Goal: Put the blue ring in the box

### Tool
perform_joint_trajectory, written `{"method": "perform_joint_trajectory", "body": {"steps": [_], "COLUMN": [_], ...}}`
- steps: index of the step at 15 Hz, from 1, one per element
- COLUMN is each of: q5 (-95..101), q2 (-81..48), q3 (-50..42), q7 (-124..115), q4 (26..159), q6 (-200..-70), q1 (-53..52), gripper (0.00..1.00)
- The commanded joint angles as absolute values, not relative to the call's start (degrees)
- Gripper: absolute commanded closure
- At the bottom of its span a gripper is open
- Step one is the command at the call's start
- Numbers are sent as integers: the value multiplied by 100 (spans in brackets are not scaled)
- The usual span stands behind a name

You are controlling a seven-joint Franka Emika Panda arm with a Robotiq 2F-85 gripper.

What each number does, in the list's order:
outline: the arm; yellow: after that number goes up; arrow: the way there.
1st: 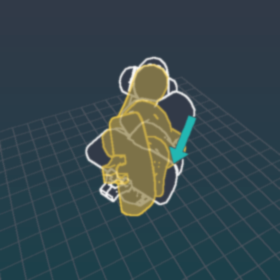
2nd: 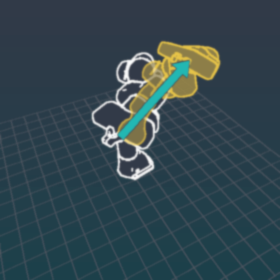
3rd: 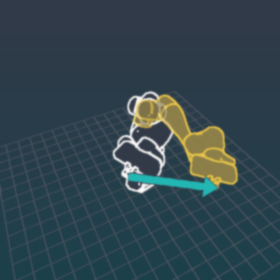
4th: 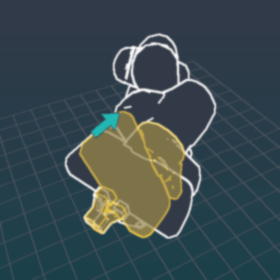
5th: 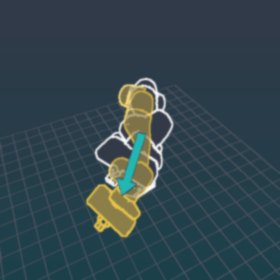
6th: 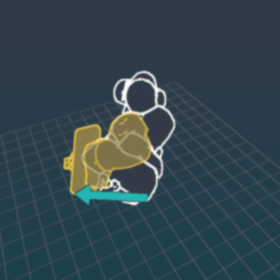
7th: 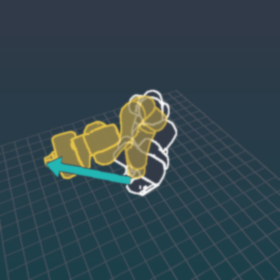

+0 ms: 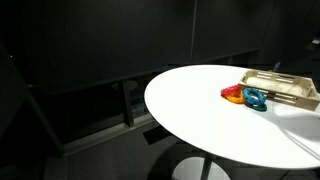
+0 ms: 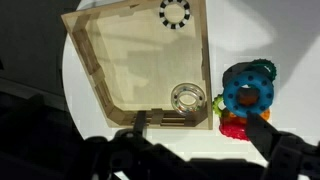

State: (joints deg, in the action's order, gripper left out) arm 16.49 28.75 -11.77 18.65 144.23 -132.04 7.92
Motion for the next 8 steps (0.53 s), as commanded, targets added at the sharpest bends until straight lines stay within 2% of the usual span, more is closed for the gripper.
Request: {"method": "perform_joint_trajectory", "body": {"steps": [1,8], "q5": [1626,1592], "q2": [2874,2729], "q3": [-1147,-1061], "q7": [1881,1721], "q4": [14412,14336], "q6": [-13190,-13281], "q1": [820,776], "gripper": [0,0]}}
